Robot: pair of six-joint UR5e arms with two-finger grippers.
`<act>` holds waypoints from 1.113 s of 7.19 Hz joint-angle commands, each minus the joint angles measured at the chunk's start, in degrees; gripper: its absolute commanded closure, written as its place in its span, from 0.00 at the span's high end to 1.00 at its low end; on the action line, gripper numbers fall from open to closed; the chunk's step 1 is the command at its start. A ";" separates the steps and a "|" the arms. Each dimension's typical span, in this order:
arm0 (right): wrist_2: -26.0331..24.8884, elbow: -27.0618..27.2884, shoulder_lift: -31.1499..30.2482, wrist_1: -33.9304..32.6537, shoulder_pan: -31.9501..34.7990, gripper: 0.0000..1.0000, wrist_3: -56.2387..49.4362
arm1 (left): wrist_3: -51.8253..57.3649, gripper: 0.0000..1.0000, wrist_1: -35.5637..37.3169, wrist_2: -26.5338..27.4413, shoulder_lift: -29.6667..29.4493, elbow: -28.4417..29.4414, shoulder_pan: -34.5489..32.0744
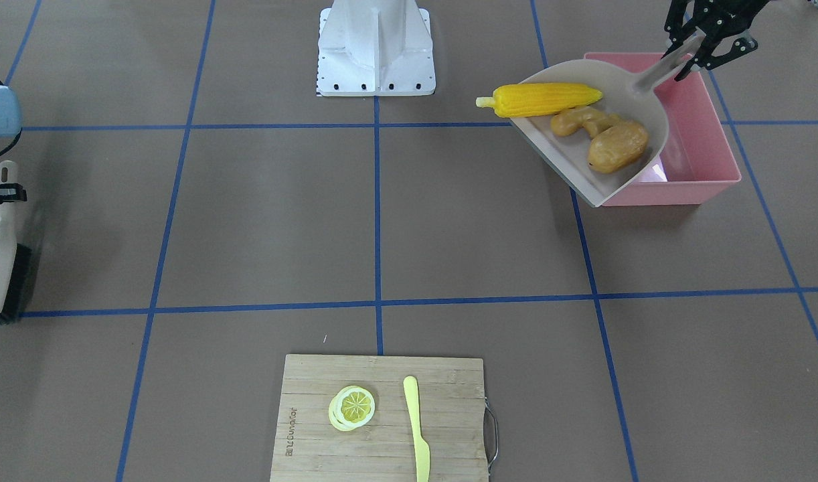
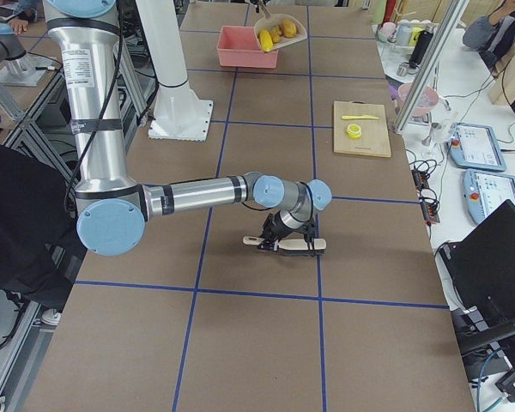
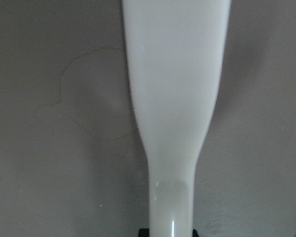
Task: Sweep and dump trash into bin
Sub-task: 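Carry the dustpan over the pink bin while the right gripper sets down the brush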
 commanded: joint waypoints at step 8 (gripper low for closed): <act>-2.18 1.81 5.22 0.61 9.34 1.00 -0.84 | -11.23 0.00 -8.95 -11.02 17.15 2.06 -15.93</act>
